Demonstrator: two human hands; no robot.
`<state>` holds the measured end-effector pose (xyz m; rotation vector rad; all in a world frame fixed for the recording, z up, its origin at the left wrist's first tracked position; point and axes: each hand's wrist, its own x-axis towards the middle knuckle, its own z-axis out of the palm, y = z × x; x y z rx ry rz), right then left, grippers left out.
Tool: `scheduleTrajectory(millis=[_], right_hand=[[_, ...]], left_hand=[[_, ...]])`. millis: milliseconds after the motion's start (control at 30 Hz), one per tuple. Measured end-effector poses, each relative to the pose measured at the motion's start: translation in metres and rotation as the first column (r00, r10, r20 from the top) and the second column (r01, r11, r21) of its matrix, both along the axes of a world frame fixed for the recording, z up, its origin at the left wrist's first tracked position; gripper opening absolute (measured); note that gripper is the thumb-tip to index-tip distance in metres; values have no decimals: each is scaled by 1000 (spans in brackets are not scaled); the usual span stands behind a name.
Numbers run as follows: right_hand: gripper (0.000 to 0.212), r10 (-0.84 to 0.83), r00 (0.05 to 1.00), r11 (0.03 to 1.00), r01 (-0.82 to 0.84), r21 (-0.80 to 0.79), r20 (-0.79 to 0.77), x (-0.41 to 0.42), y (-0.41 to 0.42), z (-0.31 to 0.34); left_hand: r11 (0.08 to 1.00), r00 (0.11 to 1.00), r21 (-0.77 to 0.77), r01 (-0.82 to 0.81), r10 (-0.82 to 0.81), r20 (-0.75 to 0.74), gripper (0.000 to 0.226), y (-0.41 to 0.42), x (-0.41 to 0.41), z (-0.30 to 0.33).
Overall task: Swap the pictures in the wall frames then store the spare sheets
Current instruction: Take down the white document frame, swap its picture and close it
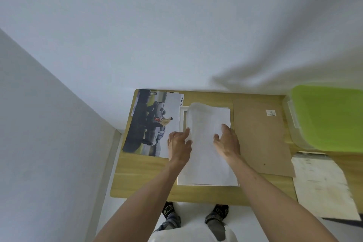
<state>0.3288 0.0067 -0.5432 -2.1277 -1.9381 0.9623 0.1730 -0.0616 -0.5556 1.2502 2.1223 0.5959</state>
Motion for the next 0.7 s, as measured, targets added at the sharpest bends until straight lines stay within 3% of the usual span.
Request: scheduleTrajectory(millis=[67, 133, 233, 467, 633, 700], right_hand=[[55, -31, 999, 999, 32, 10, -18, 1, 0, 3], [53, -26, 999, 999, 26, 27, -19, 3, 1, 7], [53, 16, 999, 998, -13, 66, -42, 10, 13, 20], [60, 187, 980, 963, -169, 209, -68, 24, 67, 77], [65, 233, 962, 971, -222, 84, -144, 29, 80, 111], [61, 193, 959, 981, -184, 58, -210, 34, 80, 117]], left_hand=[[994, 975, 29, -106, 98, 198, 49, 3, 1, 9], [973, 878, 26, -231, 197, 435, 53, 6, -1, 19], [961, 762, 7, -277, 215, 611, 65, 12, -12, 28], [987, 629, 62, -151, 48, 776, 55, 28, -44, 59], [994, 532, 79, -73, -28, 847, 52, 49, -64, 81], [997, 540, 76, 1, -65, 839, 52, 56, -68, 93]])
